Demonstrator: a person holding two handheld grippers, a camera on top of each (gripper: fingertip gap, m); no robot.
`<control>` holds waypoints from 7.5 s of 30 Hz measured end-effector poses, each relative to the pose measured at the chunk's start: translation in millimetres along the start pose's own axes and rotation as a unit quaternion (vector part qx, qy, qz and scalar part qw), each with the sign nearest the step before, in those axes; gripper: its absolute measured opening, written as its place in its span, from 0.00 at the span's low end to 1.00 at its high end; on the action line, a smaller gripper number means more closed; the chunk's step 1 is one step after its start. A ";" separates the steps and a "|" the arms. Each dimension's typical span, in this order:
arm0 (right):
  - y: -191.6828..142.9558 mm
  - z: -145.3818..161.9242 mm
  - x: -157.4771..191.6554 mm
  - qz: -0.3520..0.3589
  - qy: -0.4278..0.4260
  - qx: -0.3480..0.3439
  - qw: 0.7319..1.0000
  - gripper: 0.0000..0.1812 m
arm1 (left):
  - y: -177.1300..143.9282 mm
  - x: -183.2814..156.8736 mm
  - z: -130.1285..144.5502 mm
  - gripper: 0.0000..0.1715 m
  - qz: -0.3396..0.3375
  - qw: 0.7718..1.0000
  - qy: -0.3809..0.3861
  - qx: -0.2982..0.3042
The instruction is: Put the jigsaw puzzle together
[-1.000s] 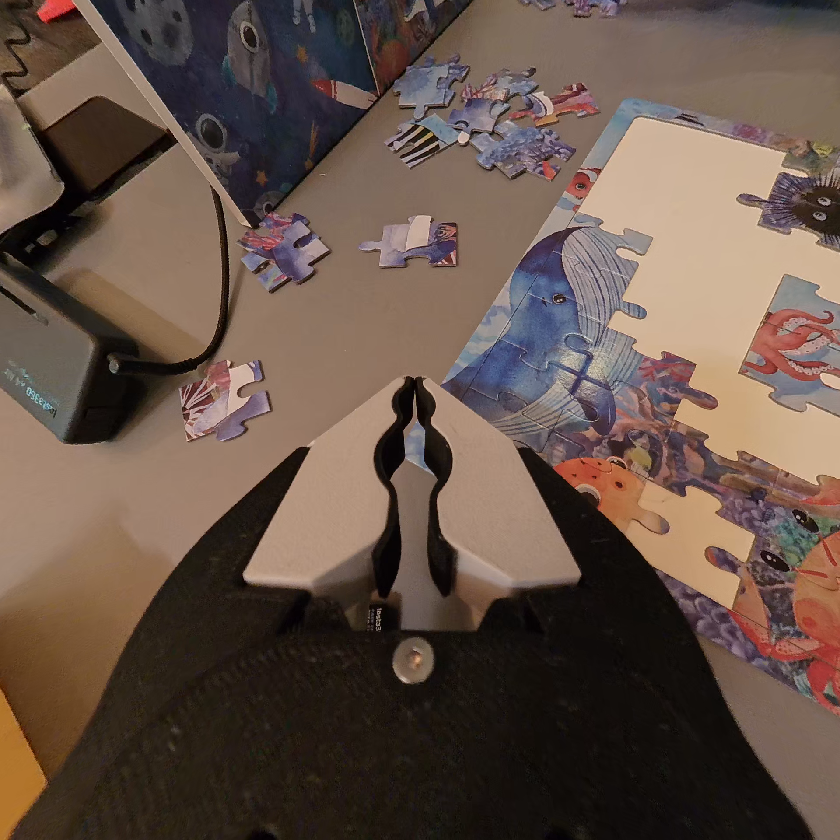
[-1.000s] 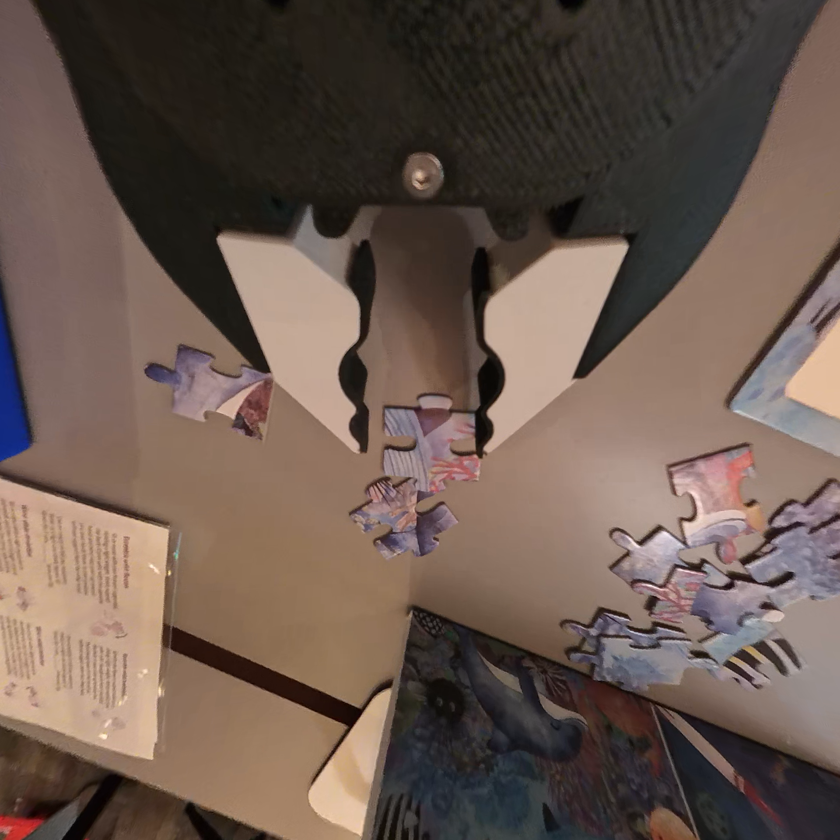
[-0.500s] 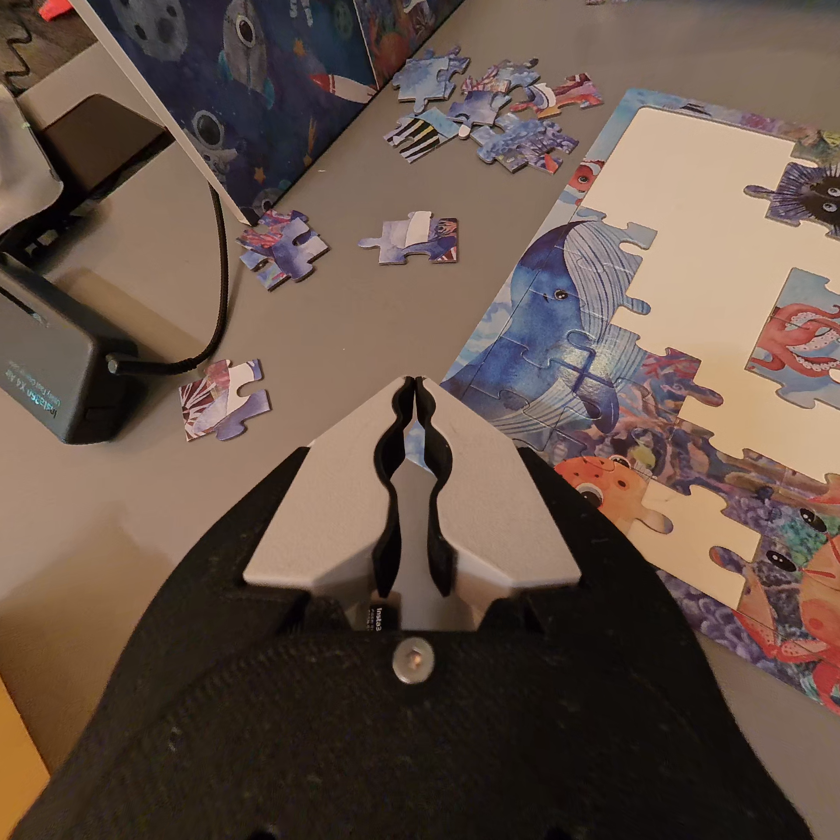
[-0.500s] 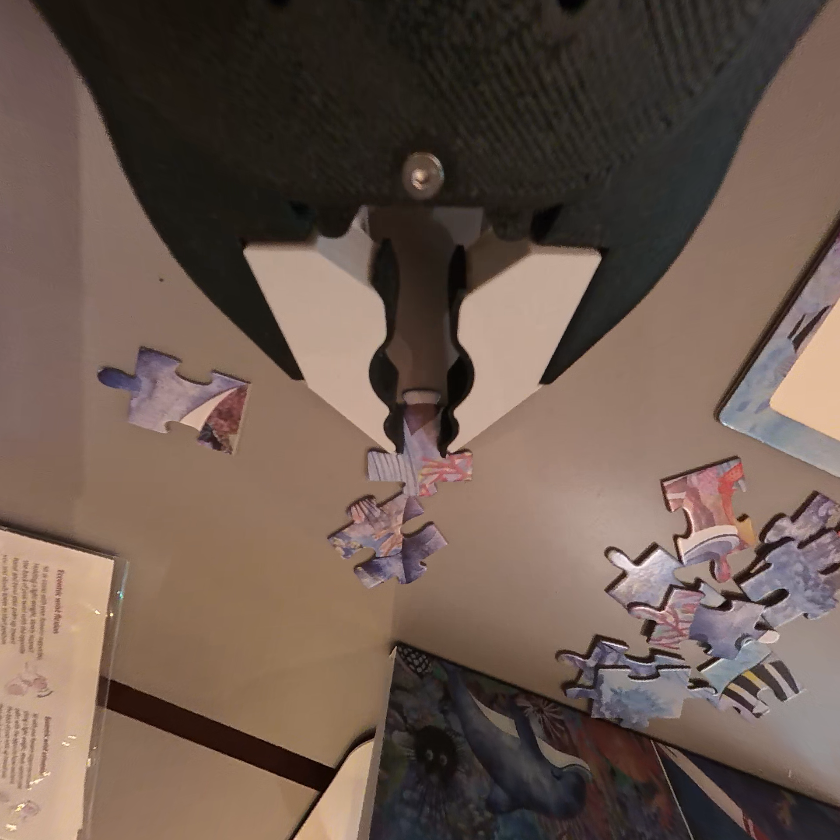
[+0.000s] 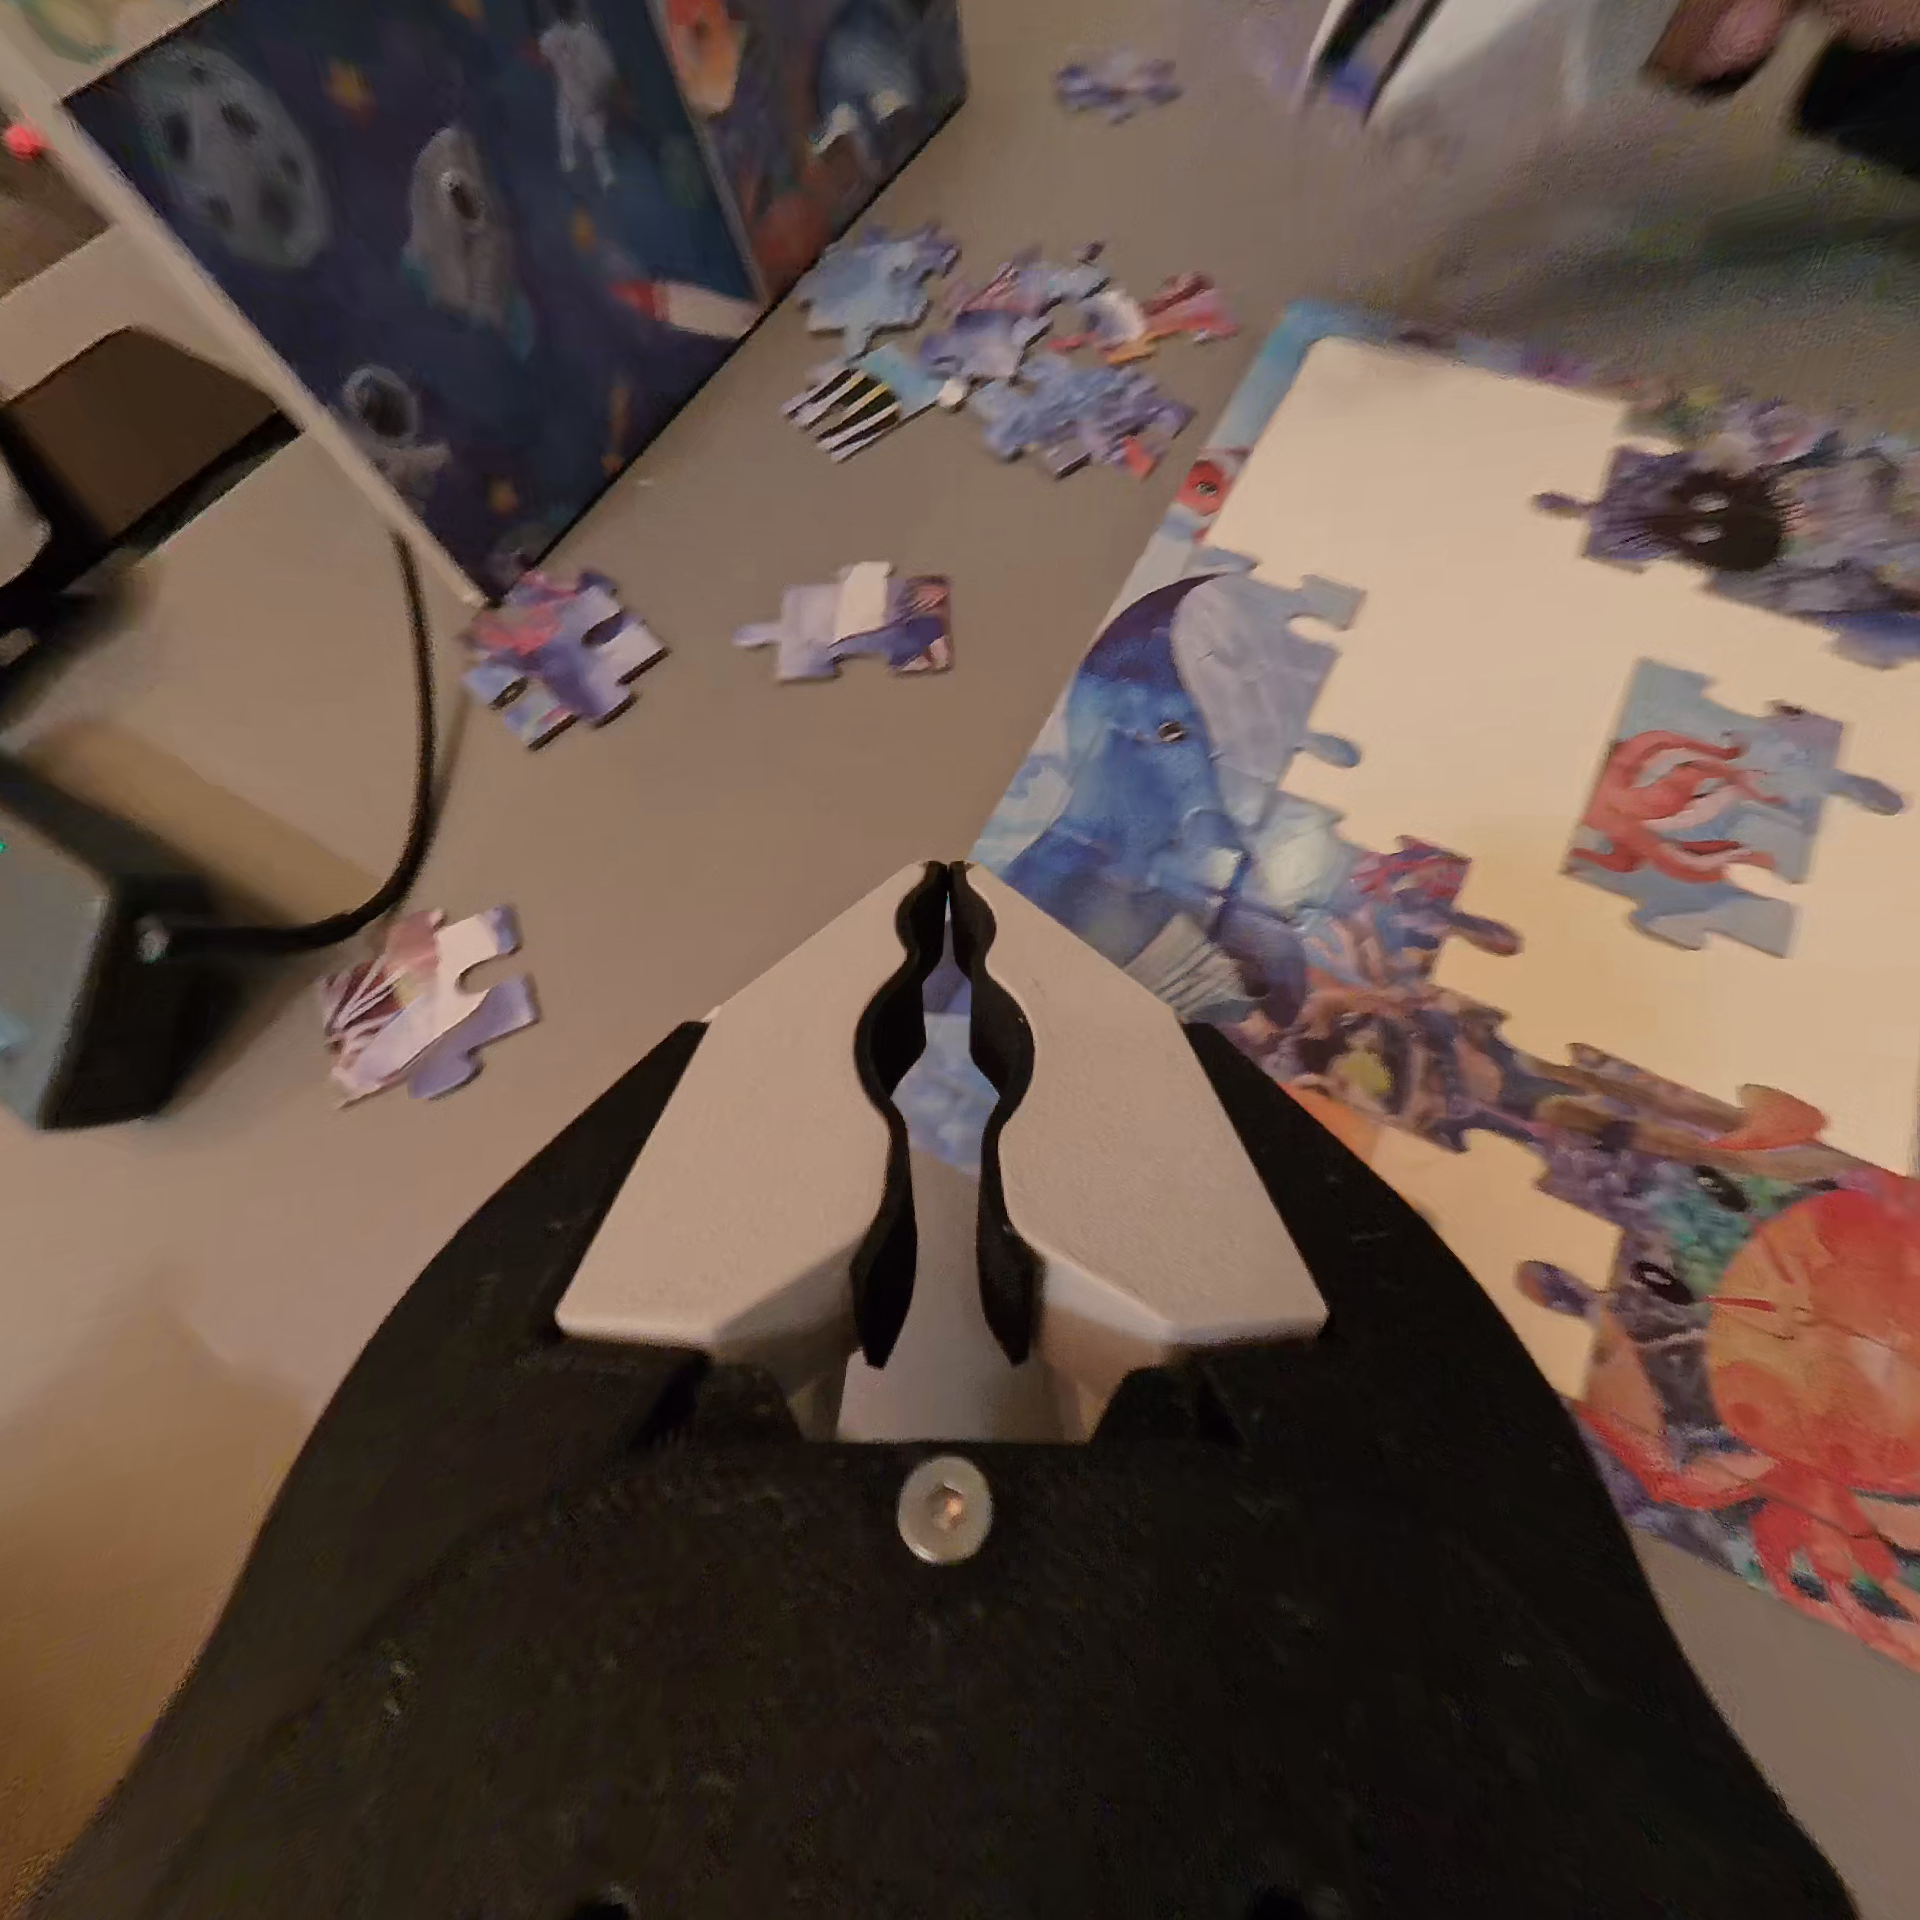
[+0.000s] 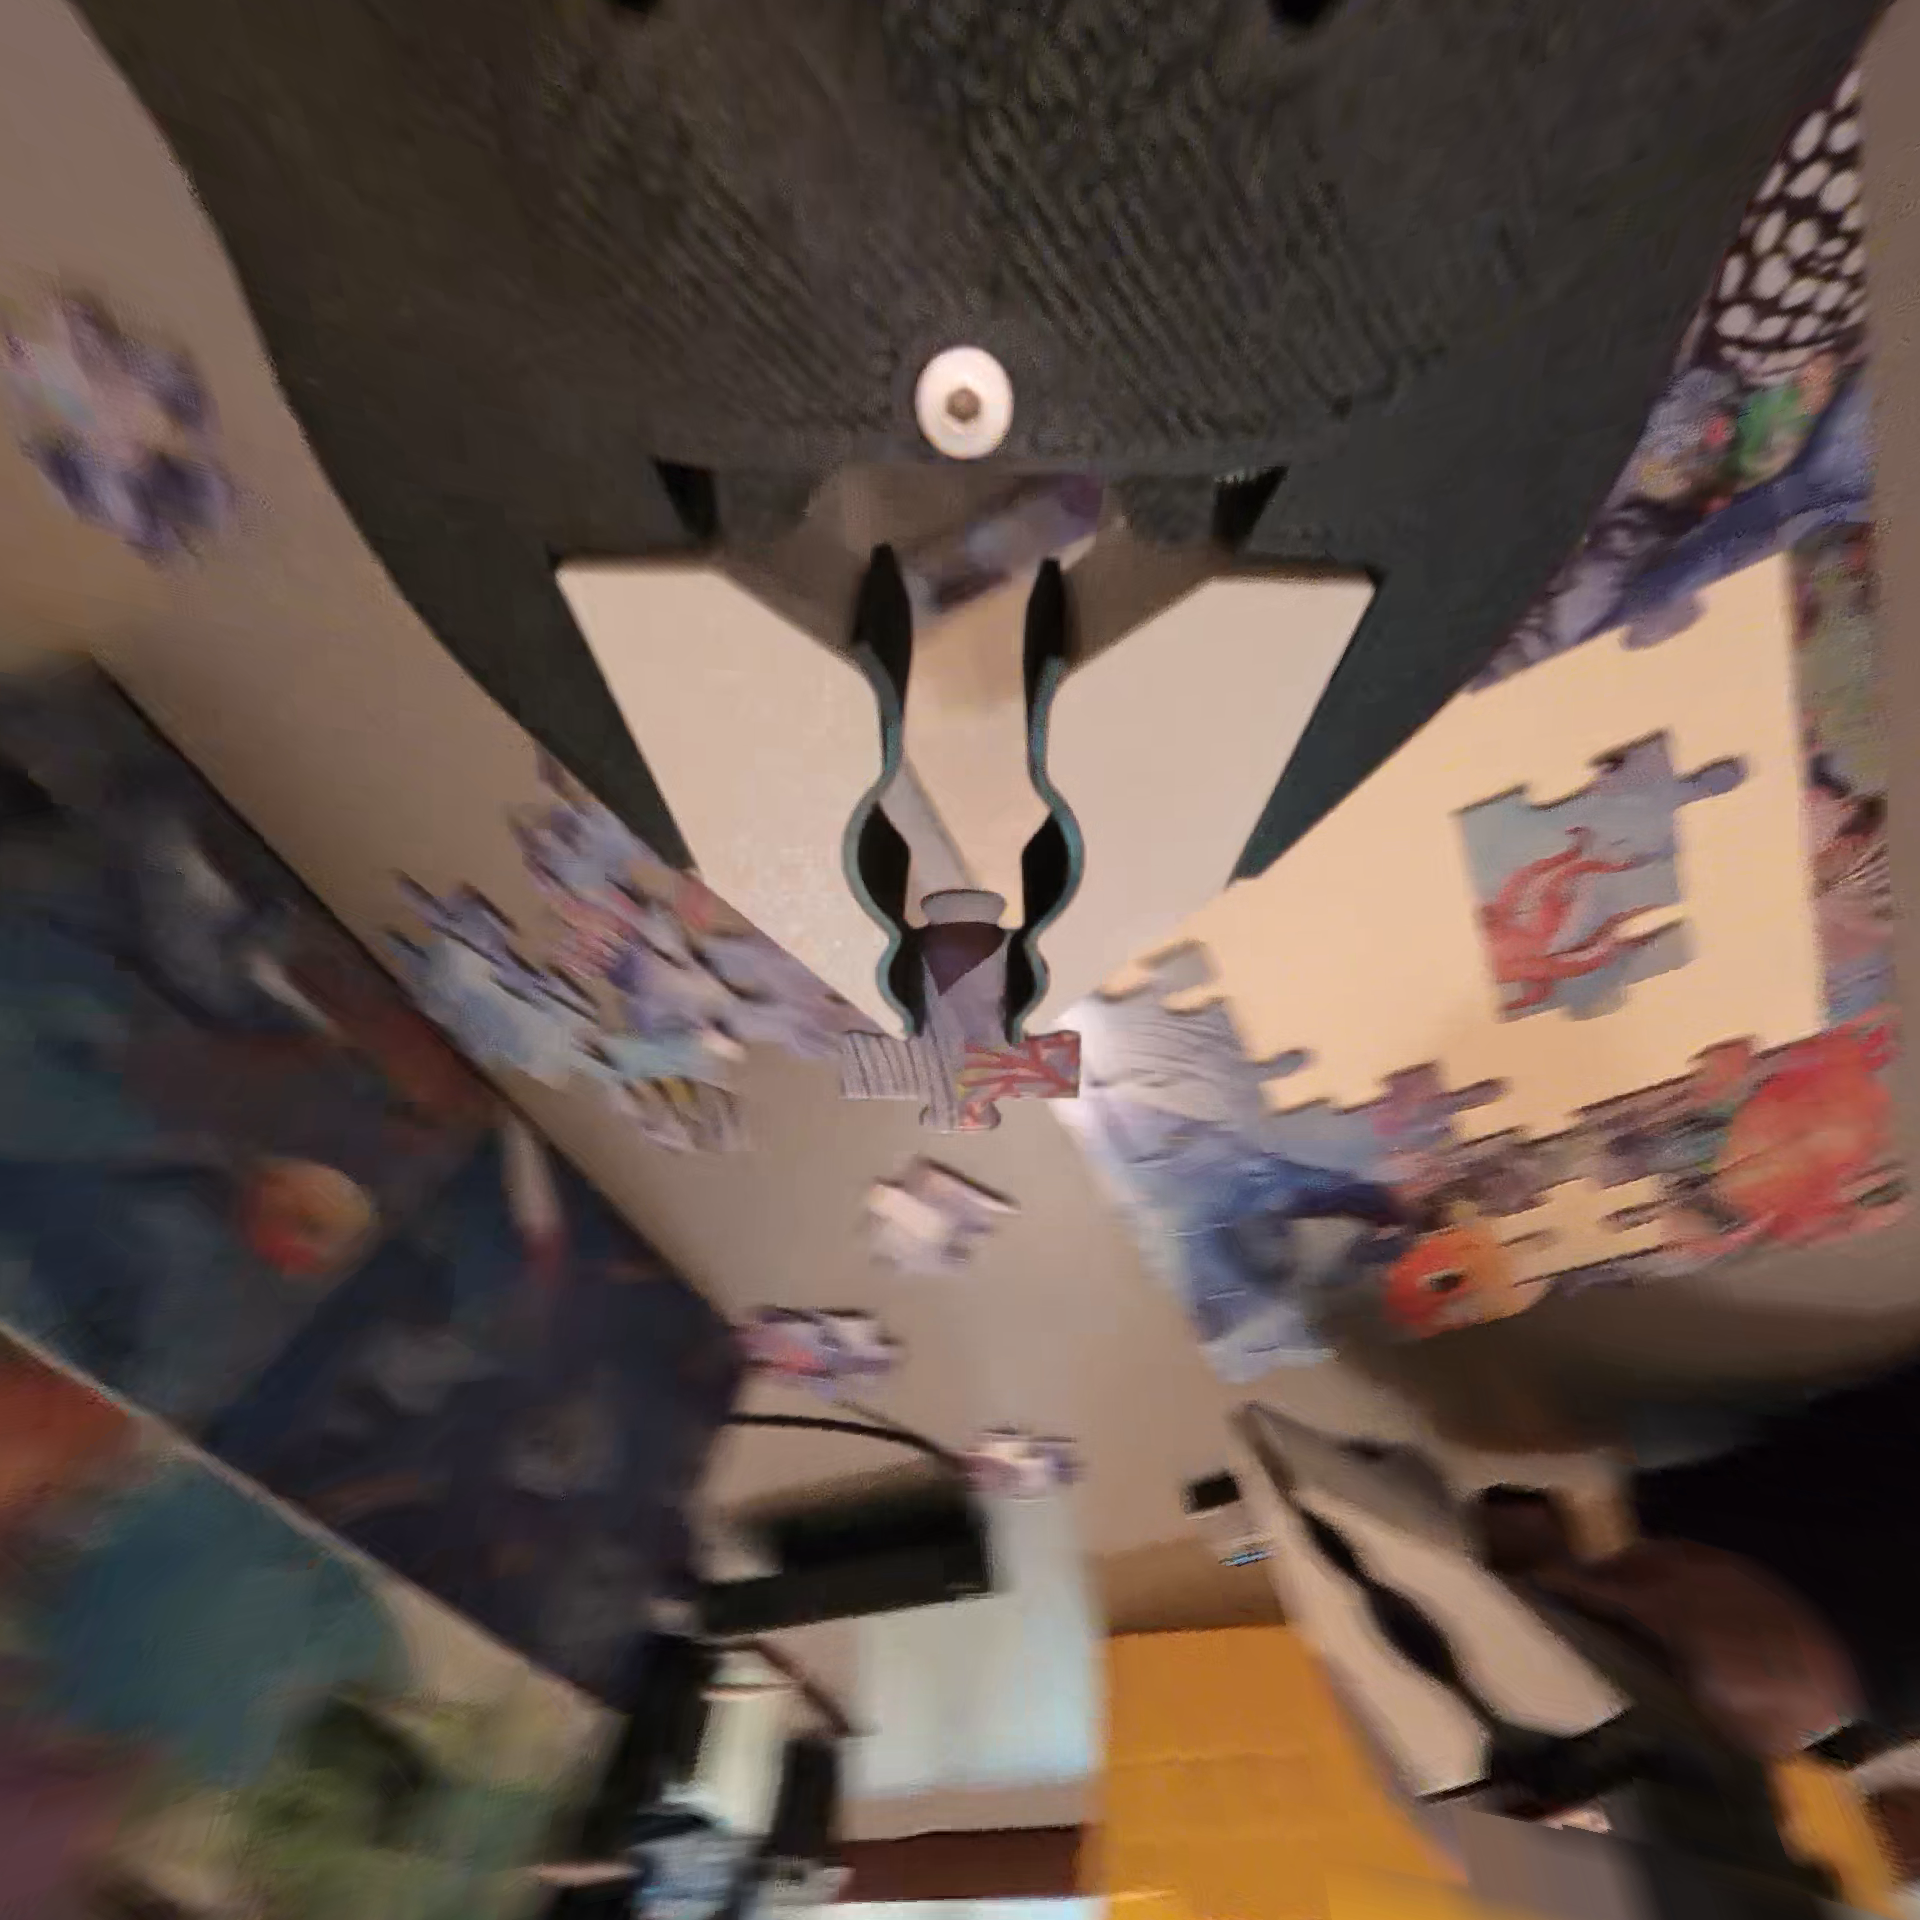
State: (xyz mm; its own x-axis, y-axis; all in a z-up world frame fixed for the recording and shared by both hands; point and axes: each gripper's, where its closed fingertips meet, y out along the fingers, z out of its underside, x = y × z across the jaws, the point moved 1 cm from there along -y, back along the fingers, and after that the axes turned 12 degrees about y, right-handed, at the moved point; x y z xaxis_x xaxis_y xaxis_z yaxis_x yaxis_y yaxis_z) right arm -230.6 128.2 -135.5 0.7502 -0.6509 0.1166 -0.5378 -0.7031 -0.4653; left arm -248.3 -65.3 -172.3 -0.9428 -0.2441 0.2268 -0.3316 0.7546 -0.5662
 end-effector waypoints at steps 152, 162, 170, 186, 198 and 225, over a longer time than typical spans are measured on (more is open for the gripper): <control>-172.9 8.2 -174.0 0.268 0.194 -0.242 0.912 0.15 | -23.6 39.4 -1.9 0.00 -0.109 0.992 -0.051 -0.029; -162.4 20.9 -180.3 0.255 0.223 -0.228 0.913 0.16 | -22.9 39.2 -1.3 0.00 -0.109 0.992 -0.050 -0.026; -138.4 25.8 -174.3 0.229 0.228 -0.206 0.924 0.16 | -22.5 39.1 -0.8 0.00 -0.109 0.993 -0.049 -0.024; -82.6 40.7 -153.7 0.192 0.208 -0.114 0.952 0.18 | -22.7 54.2 12.8 0.00 -0.155 0.985 -0.070 0.011; -81.1 43.6 -154.5 0.201 0.200 -0.100 0.954 0.19 | -39.2 78.6 13.7 0.00 -0.237 0.967 -0.091 -0.004; -78.5 44.9 -153.1 0.198 0.196 -0.092 0.956 0.19 | -64.6 94.9 -0.1 0.32 -0.288 0.945 -0.129 -0.092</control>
State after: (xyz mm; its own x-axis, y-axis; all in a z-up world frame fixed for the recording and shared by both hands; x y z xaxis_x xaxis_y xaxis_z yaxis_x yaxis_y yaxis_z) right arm -286.0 295.9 -156.2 0.2907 -0.9088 0.2992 -0.8354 -0.3936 -0.3837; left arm -316.4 -137.1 -114.2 -0.5929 -0.7682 0.2414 -0.8026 0.5394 -0.2547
